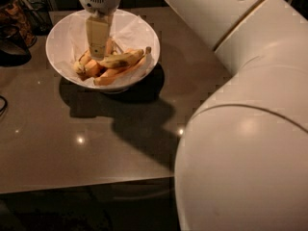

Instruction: Pick banana from white bowl

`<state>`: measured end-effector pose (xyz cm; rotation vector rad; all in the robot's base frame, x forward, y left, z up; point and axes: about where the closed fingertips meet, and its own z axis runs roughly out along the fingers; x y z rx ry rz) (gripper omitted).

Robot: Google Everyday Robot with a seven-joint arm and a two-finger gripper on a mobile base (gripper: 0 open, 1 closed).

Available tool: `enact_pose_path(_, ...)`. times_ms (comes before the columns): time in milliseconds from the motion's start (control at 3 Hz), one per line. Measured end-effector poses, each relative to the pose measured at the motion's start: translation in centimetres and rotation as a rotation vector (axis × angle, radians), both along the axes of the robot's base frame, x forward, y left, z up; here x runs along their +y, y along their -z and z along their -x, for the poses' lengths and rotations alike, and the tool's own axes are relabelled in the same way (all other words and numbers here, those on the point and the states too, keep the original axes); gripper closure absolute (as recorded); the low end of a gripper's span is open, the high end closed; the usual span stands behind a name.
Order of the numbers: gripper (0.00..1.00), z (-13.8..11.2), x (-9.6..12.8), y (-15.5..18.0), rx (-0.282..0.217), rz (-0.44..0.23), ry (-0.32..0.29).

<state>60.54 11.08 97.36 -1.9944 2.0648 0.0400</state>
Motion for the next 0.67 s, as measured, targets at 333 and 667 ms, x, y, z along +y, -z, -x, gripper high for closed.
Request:
enact_pose_path(333, 0.32, -1.0, 0.2, 0.9, 0.013, 0.025, 0.043)
enact_pose_path(667, 0.32, -1.7, -0.1, 2.2, 0.041, 0.038, 0.086)
